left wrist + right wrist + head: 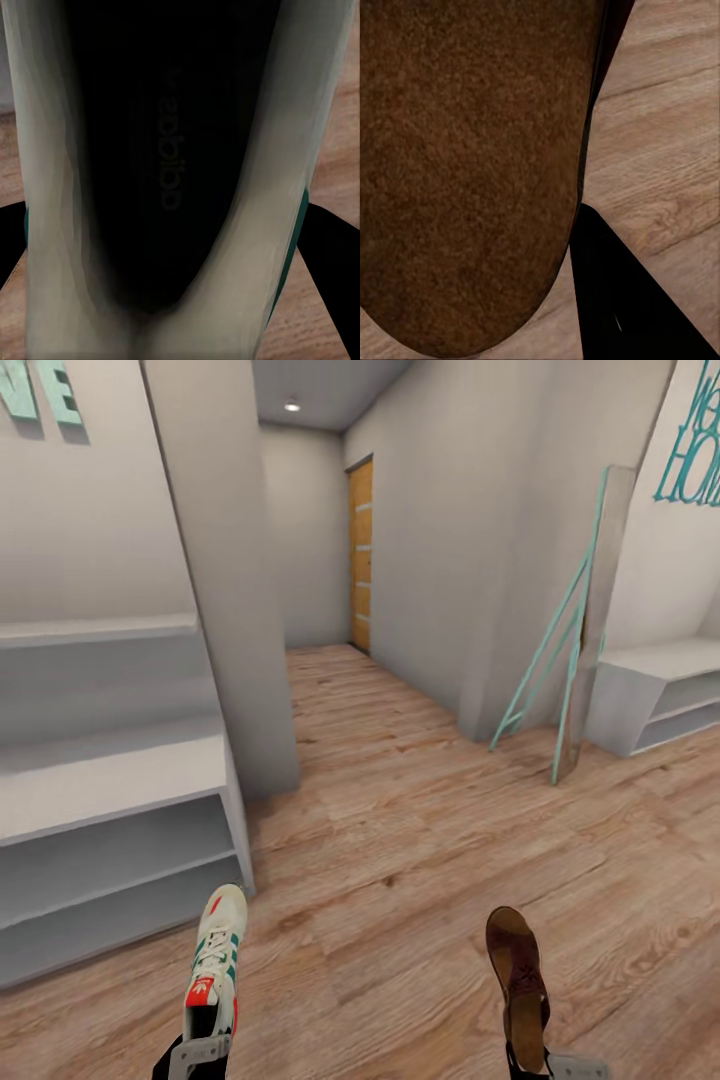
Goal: Pick up the two gym shoes and the two sandals from the corridor floor and place them onto the hallstand (shoe rack) in the corridor, making sure they are on the rack and not on the floor. Arrange them so the two gym shoes are next to each other and the two sandals are next to each other.
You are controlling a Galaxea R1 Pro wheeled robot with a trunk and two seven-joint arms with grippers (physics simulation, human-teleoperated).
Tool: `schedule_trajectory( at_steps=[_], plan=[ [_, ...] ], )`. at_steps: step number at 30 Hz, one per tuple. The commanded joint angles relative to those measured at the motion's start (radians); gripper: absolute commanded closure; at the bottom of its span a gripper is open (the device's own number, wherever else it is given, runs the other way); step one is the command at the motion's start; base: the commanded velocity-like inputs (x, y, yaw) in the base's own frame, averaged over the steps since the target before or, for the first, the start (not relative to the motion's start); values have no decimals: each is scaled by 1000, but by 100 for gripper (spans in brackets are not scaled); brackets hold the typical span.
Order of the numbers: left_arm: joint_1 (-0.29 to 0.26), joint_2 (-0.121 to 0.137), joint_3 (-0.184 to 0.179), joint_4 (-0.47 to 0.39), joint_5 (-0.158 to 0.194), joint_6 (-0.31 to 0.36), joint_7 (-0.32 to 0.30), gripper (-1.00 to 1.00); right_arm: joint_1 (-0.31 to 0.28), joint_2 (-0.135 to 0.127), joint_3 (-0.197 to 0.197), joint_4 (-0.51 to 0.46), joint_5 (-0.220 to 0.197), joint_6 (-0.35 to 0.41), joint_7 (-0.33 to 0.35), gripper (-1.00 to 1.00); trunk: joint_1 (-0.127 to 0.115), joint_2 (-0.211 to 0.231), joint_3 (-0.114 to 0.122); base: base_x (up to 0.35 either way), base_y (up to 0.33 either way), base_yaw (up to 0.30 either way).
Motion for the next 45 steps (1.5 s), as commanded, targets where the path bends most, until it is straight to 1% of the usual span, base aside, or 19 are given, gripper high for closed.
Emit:
schedule_trajectory(
  at_steps=[1, 21, 27, 45],
  plan=[
    [-1, 0, 2, 1, 2, -3, -4, 100, 0, 1, -5, 0, 2, -3, 2, 100, 0, 0, -1, -1, 0, 276],
    [-1, 0, 4, 1, 3, -2, -3, 100, 0, 2, -6, 0, 1, -2, 1, 100, 0, 0, -1, 0, 19, 276],
    [-1, 0, 4, 0, 3, -3, -3, 100, 0, 2, -6, 0, 1, -2, 1, 100, 0, 0, -1, 0, 236, 276],
    [-1, 0, 4, 0, 3, -3, -3, 100, 0, 2, -6, 0, 1, -3, 1, 100, 0, 0, -1, -44, 302, 265]
  ],
)
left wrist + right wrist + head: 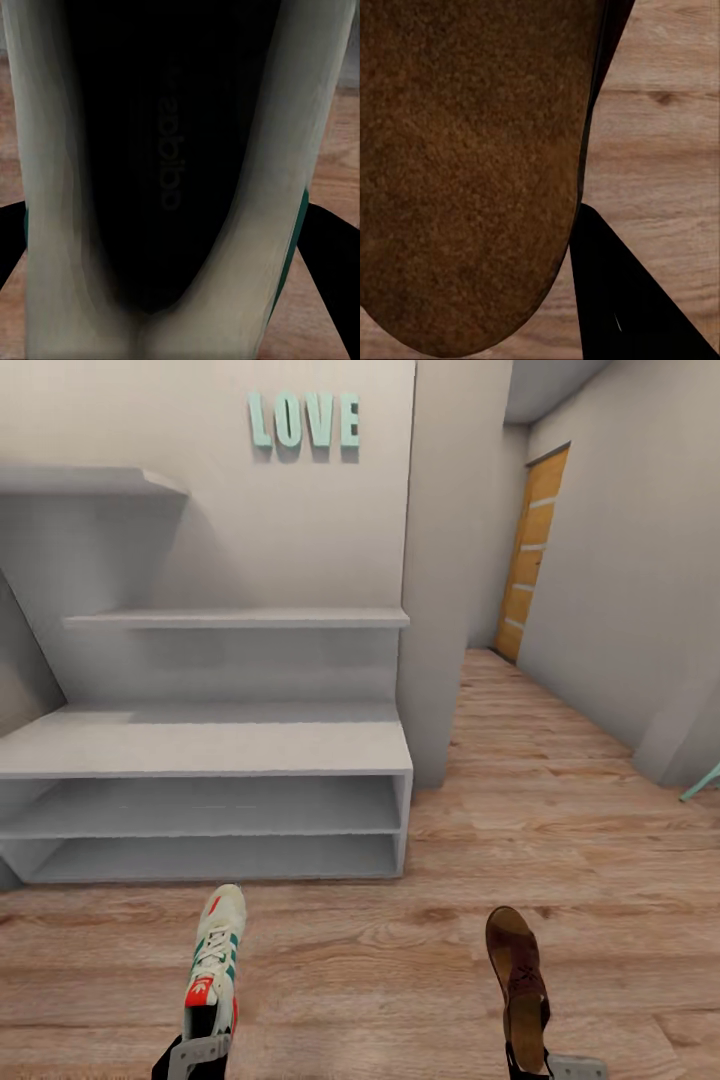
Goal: Pick up the two gym shoes and the two sandals from the corridor floor and place them onto the hallstand (shoe rack) in the corridor, making sure they are on the rack and not on the floor. Arrange them so the two gym shoes are next to each other and the two sandals are next to each other.
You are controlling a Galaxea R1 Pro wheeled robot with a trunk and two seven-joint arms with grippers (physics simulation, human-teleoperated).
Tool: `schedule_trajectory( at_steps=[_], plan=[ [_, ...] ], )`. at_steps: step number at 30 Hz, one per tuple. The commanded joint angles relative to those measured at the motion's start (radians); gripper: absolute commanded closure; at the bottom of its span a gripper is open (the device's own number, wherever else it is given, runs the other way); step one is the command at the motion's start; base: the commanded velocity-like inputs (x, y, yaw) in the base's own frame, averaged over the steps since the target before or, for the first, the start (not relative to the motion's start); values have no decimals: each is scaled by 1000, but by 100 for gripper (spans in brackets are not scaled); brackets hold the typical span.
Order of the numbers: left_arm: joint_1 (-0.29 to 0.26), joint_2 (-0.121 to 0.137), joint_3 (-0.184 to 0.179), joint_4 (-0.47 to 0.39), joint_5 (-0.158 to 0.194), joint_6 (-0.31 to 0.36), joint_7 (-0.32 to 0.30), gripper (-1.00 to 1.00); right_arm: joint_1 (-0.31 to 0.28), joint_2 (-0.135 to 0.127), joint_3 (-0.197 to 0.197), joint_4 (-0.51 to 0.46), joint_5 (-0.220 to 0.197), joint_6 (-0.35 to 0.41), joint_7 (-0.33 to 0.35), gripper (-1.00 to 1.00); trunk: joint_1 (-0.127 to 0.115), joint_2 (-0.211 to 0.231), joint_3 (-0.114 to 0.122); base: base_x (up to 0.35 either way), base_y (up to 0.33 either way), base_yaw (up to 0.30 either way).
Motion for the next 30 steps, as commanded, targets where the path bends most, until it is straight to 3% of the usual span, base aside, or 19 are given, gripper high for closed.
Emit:
schedule_trajectory(
  at_steps=[1, 30],
  plan=[
    [-1, 0, 2, 1, 2, -3, -4, 100, 0, 0, -5, 0, 2, -3, 2, 100, 0, 0, -1, -2, 310, 204],
    [-1, -1, 2, 2, 2, -3, -4, 100, 0, -3, -6, -8, -1, -5, 2, 100, 0, 0, -1, 42, 317, 17]
  ],
)
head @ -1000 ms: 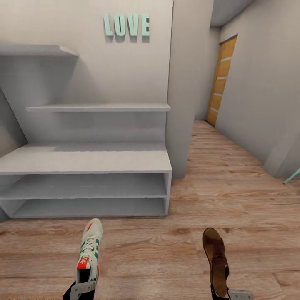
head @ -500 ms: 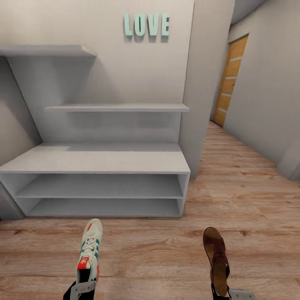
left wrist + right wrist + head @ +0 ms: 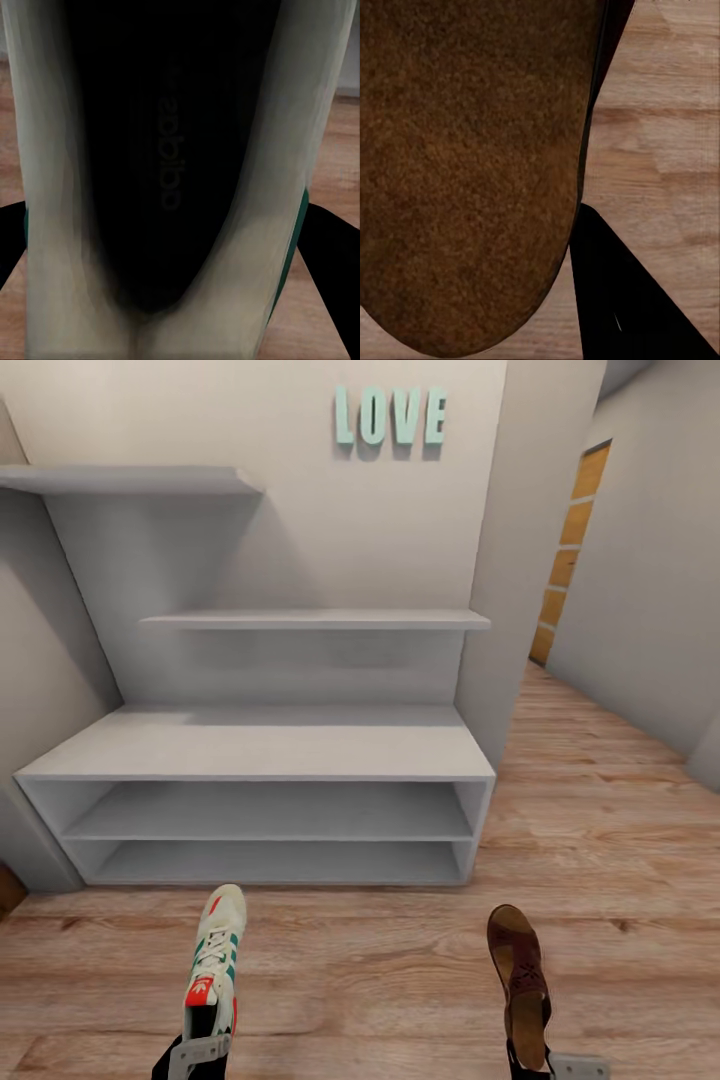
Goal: Pick up the two gym shoes and the two sandals from the corridor floor and place them onto the hallstand (shoe rack) in the corridor, making sure they are on the rack and not on the floor. Arrange them so the two gym shoes are next to each other and the two sandals are next to each other.
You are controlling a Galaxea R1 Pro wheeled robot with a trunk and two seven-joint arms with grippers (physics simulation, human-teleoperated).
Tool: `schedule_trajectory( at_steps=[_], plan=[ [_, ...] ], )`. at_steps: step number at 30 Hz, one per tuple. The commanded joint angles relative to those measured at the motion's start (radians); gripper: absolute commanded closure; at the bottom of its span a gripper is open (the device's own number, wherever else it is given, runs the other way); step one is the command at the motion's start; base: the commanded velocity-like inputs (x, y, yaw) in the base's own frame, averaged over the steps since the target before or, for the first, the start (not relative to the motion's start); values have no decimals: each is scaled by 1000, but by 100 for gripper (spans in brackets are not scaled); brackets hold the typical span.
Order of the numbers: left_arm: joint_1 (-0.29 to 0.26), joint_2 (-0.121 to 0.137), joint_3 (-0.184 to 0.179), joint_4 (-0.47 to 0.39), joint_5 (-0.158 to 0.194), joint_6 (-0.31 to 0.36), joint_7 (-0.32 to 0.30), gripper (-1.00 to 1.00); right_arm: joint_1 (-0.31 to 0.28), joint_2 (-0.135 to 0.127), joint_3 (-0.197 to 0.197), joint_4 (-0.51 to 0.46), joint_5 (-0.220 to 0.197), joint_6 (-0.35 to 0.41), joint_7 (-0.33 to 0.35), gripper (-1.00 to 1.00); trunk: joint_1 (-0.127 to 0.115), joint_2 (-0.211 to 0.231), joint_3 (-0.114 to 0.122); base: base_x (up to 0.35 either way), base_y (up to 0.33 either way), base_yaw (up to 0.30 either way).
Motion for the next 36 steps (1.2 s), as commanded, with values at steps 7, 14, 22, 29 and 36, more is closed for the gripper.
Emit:
schedule_trajectory(
  at_steps=[7, 14, 22, 29, 36],
  plan=[
    [-1, 0, 1, 1, 1, -3, -4, 100, -1, -1, -6, 1, 2, -3, 0, 100, 0, 0, -1, 1, 316, 0],
    [-1, -1, 0, 0, 1, -4, -6, 100, -1, -5, -7, 2, 3, -2, 2, 100, 0, 0, -1, -218, 35, 0],
    [-7, -5, -4, 0, -6, 9, -7, 100, -1, -34, -10, 2, 2, 0, 0, 100, 0, 0, -1, -71, 1, 0],
    [-29, -21, -25, -16, -18, 131, -10, 100, -2, -117, -62, 1, -37, 2, 0, 100, 0, 0, -1, -6, 0, 0],
    [-224, -62, -81, -53, -42, 460, -7, 100, -2, -207, -209, -13, -142, 7, 8, 100, 0, 0, -1, 0, 0, 0]
  ],
)
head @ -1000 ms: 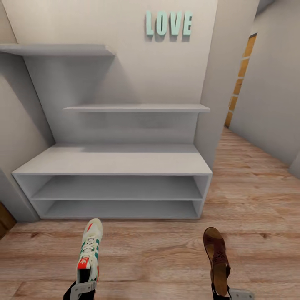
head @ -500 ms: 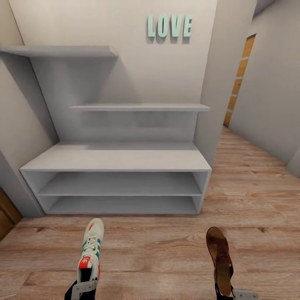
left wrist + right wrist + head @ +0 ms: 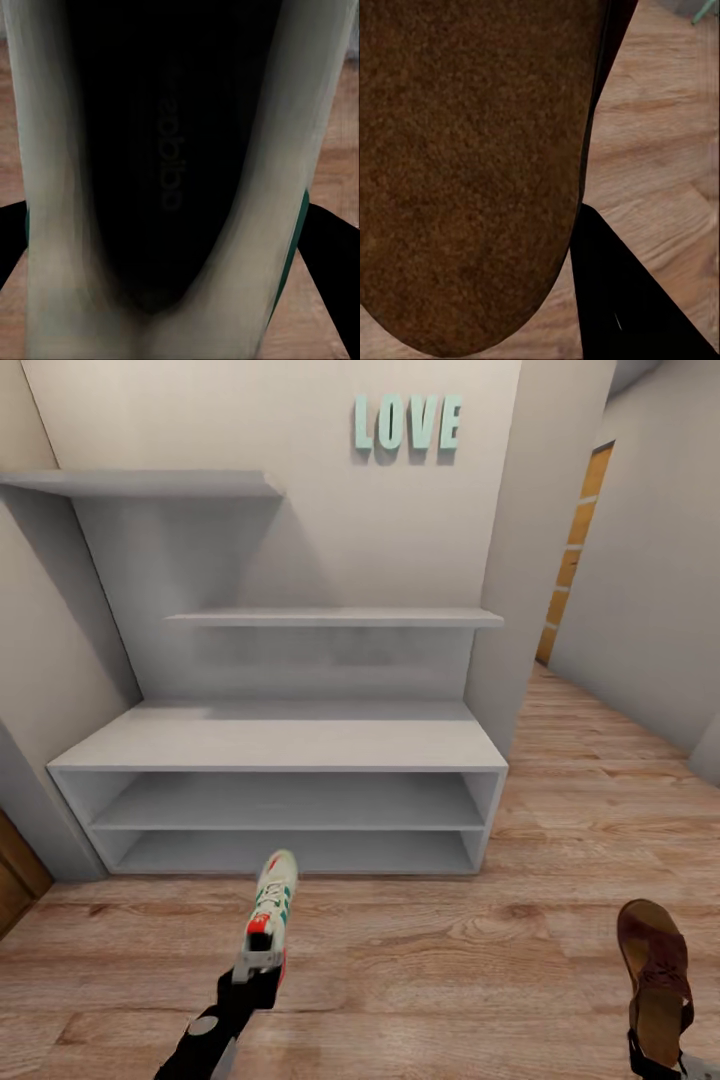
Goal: Pick up the two gym shoes and the two sandals from the corridor floor and place them onto the hallstand (shoe rack) in the corridor, making sure they are on the rack and not on the floor. Arrange them so the two gym shoes are next to each other and the two sandals are next to each other.
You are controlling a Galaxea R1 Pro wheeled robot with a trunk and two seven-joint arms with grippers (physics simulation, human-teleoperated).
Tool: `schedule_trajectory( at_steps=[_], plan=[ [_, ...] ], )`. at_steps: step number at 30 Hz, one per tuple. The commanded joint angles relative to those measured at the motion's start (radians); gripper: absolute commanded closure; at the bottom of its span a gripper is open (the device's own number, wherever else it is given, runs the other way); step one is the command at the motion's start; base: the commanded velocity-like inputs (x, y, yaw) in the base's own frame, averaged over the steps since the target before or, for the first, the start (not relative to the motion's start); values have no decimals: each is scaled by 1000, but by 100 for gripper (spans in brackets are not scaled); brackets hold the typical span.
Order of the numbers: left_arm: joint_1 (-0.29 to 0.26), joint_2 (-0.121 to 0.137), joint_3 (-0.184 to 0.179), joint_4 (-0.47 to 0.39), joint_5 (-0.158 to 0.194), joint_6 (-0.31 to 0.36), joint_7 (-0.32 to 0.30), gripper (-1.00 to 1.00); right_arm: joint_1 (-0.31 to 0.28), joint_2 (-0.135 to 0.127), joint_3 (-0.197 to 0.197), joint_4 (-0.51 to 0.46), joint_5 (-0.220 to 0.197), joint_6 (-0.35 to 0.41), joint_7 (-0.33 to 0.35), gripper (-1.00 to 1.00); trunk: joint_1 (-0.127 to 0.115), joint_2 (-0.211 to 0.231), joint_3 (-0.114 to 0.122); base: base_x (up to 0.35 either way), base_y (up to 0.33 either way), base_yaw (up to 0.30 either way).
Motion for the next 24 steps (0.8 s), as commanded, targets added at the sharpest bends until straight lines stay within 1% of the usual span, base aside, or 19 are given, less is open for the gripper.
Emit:
schedule_trajectory(
  at_steps=[1, 3, 5, 7, 9, 10, 12, 13, 14, 18, 24],
  plan=[
    [-27, -6, -1, 1, -4, 28, -4, 100, 0, -4, 4, -1, -9, -2, 3, 100, 0, 0, -1, 0, 0, 0],
    [-111, -20, -18, 3, -4, 109, -2, 100, 0, -12, -7, -5, -16, -2, 3, 100, 0, 0, -1, 0, 0, 0],
    [-184, -31, -26, 4, -4, 174, -1, 100, 0, -15, -12, -6, -19, -1, 3, 100, 0, 0, -1, 0, 0, 0],
    [-271, -43, -31, 9, -5, 260, 5, 100, 0, -15, -12, -6, -21, 14, 3, 100, 0, 0, -1, 0, 0, 0],
    [-297, -43, -33, 18, -6, 281, 25, 100, 0, -14, -11, -7, -21, 36, 7, 100, 0, 0, -1, 0, 0, 0],
    [-312, -43, -34, 18, -6, 288, 60, 100, 0, -13, -11, -15, -21, 59, 32, 100, 0, 0, -1, 0, 0, 0],
    [-319, -43, -41, 17, -10, 291, 106, 100, 0, -12, -10, -26, -20, 74, 89, 100, 0, 0, -1, 0, 0, 0],
    [-319, -39, -113, 18, -25, 292, 146, 100, 0, -6, -8, -34, -17, 81, 170, 100, 0, 0, -1, 0, 0, 0],
    [-320, -39, -120, 18, -25, 293, 145, 100, 0, -3, -8, -34, -17, 81, 174, 100, 0, 0, -1, 0, 0, 0],
    [-322, -40, -131, 22, -22, 303, 143, 100, 0, 0, -9, -36, -18, 82, 179, 100, 0, 0, -1, 0, 0, 0],
    [-331, -45, -133, 31, -18, 308, 145, 100, 0, 1, -9, -35, -19, 83, 180, 100, 23, -42, -20, 0, 0, 0]
  ],
)
